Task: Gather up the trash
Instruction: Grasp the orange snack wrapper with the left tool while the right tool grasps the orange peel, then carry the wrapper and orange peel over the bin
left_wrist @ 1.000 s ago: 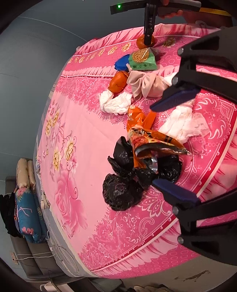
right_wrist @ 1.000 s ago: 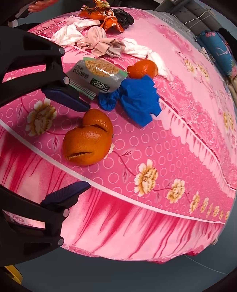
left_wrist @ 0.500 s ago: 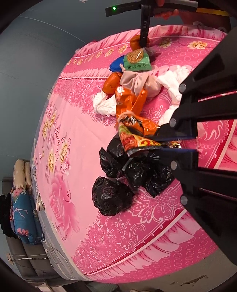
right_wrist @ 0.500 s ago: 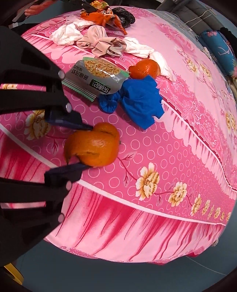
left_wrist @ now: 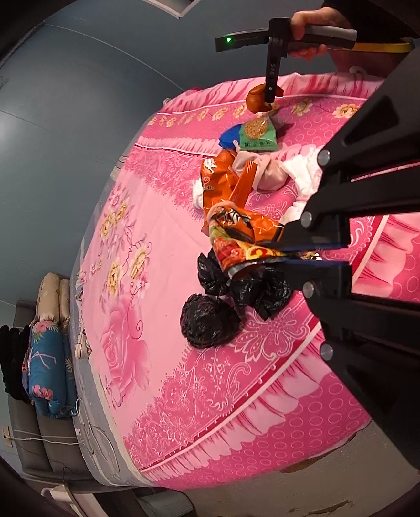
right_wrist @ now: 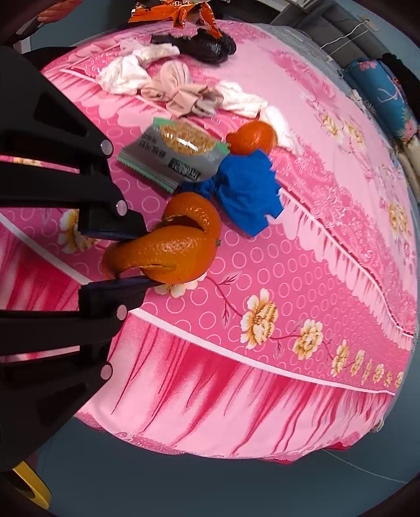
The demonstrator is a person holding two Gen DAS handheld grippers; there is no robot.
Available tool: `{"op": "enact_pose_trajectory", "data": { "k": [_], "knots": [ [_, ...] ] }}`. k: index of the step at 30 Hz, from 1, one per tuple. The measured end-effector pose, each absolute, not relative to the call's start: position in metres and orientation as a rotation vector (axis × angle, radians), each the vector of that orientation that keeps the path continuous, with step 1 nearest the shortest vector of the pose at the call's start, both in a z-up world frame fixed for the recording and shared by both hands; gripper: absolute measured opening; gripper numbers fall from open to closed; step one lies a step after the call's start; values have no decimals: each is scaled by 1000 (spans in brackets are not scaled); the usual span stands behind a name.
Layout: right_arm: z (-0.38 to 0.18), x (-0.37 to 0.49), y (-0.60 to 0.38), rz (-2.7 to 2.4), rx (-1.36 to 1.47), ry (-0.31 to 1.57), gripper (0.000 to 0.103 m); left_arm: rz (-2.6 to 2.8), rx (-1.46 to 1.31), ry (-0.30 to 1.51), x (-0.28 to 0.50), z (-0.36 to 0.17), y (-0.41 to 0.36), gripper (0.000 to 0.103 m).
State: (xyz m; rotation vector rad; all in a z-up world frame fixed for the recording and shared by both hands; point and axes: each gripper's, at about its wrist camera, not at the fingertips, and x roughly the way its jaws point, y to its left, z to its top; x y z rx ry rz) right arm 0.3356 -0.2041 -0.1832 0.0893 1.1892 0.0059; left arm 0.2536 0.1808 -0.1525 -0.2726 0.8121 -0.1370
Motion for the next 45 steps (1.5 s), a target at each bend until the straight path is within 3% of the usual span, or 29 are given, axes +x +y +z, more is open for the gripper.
{"op": "enact_pose_trajectory", "data": {
  "k": [27, 45],
  "knots": [
    [-92, 240, -207, 151, 187, 1026, 19, -140, -271, 704, 199, -97, 180, 3],
    [-31, 139, -262, 111, 292, 872, 19, -352, -197, 705, 175, -89, 80, 3]
  ]
}}
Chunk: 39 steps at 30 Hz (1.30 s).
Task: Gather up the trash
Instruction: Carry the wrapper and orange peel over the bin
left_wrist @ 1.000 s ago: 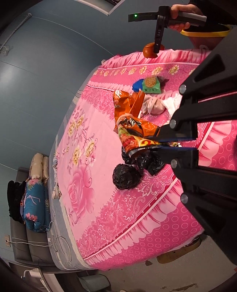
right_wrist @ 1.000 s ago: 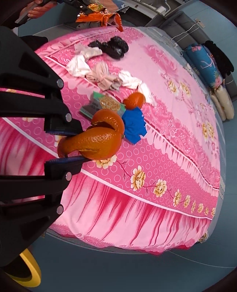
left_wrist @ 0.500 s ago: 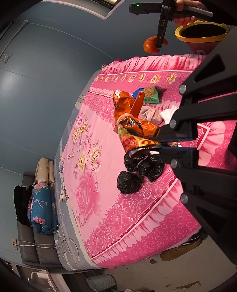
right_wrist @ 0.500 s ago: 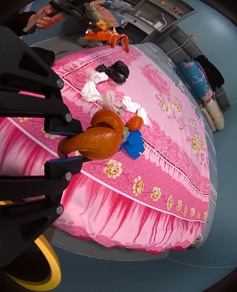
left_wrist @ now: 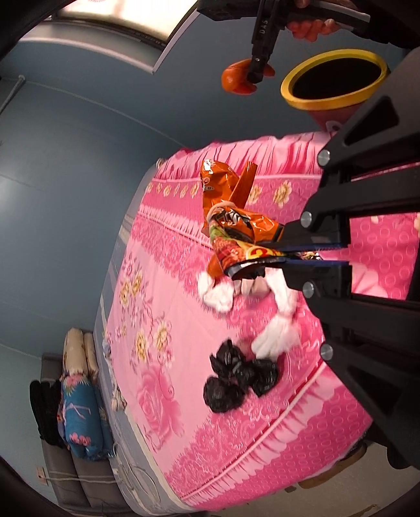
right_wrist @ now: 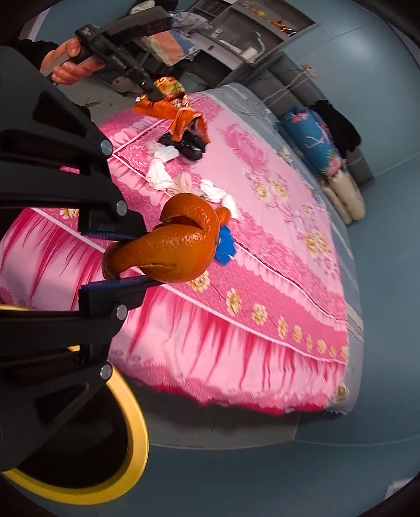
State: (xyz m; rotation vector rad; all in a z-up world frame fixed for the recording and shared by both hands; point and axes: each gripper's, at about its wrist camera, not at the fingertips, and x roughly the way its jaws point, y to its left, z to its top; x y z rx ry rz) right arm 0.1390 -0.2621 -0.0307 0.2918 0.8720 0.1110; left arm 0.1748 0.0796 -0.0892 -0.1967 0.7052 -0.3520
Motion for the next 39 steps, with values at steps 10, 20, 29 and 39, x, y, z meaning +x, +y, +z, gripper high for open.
{"op": "enact_pose_trajectory", "data": {
  "k": [10, 20, 29, 39],
  "knots": [
    [8, 95, -307, 33, 357, 773, 19, -495, -123, 696, 155, -68, 3, 3],
    [26, 54, -348, -65, 398, 716, 19, -649, 37, 692, 120, -55, -86, 4],
    [19, 33, -392, -147, 467, 706, 20, -768, 177, 730, 97, -70, -154, 4],
    [-14, 42, -412, -181, 538, 805, 20, -924, 267, 828, 74, -104, -200, 4]
  ]
}}
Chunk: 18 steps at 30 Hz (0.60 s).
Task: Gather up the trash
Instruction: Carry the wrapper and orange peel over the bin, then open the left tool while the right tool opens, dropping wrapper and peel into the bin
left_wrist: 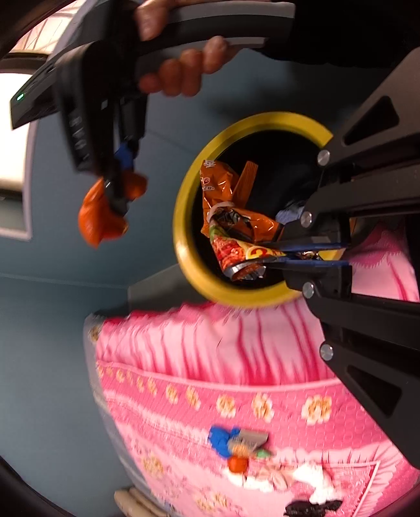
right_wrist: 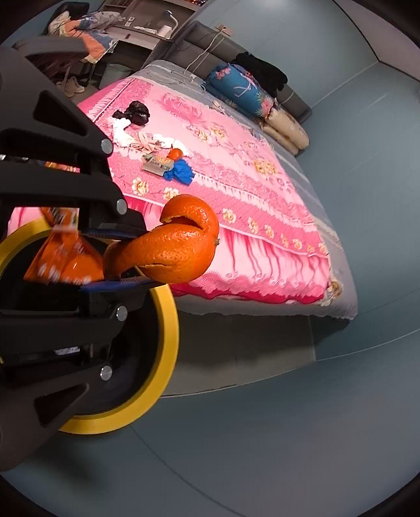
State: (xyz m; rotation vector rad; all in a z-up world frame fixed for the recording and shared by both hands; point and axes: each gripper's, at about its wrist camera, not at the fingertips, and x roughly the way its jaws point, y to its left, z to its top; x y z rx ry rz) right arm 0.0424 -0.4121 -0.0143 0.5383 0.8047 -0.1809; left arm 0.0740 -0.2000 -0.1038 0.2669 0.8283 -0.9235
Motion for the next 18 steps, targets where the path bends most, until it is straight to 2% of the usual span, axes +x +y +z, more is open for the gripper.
{"op": "enact_pose_trajectory", "data": {
  "k": [5, 9, 11, 13, 15, 18],
  "knots": [
    [-28, 34, -417, -219, 565, 844, 20, -991, 257, 864, 69, -113, -209, 4],
    [-31, 27, -420, -245, 585, 845, 25, -1025, 238, 858, 65, -111, -206, 5],
    [-31, 26, -423, -250, 598, 840, 28, -1035, 221, 851, 64, -108, -201, 13],
    [-30, 25, -426, -256, 611, 831, 29, -1025, 205, 843, 64, -106, -196, 33],
    [-29, 23, -429, -265, 615, 825, 29, -1014, 197, 842, 64, -105, -194, 41],
    [-23, 18, -433, -273, 629, 789, 43, -1000, 182, 836, 67, -102, -188, 50]
  ]
}}
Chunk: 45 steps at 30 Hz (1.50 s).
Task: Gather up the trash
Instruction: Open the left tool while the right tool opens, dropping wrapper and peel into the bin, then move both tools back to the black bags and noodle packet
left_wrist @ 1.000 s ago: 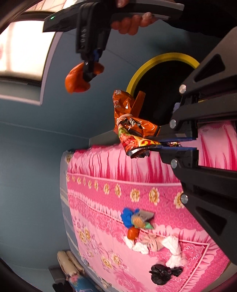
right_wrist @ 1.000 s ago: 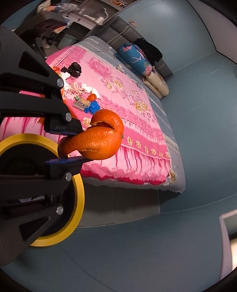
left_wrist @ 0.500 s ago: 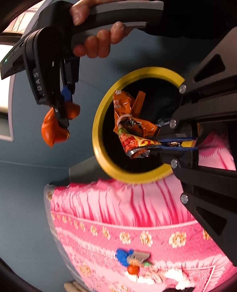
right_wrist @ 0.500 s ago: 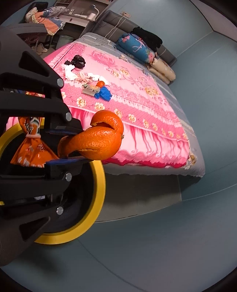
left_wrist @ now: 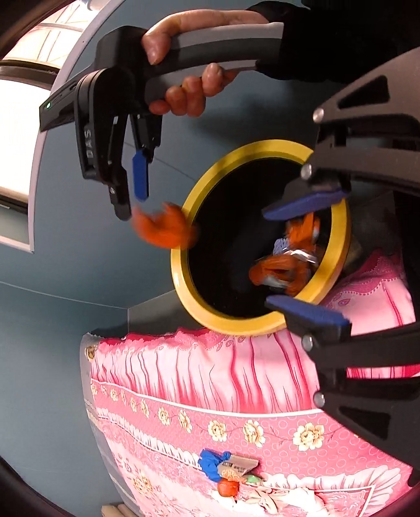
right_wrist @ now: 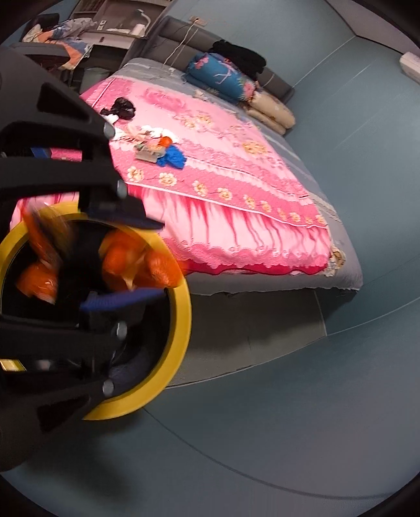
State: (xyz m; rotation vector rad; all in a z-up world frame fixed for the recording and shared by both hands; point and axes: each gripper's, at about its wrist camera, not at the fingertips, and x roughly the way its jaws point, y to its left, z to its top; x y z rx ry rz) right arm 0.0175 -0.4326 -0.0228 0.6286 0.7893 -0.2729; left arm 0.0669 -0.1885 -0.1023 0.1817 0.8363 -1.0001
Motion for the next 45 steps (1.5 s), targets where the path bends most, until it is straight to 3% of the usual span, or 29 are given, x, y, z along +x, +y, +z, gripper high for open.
{"op": "enact_pose_trajectory", "data": {
  "k": [8, 18, 31, 45],
  "knots": [
    [-5, 13, -433, -283, 589, 707, 47, -917, 137, 799, 83, -91, -160, 68],
    [8, 52, -392, -115, 505, 645, 59, -673, 38, 746, 132, -76, -78, 81],
    [-2, 155, -289, 134, 374, 683, 66, -335, -49, 746, 186, -78, 46, 82],
    [-80, 267, -198, 195, 252, 911, 66, -146, -125, 834, 237, -131, 138, 82]
  ]
}}
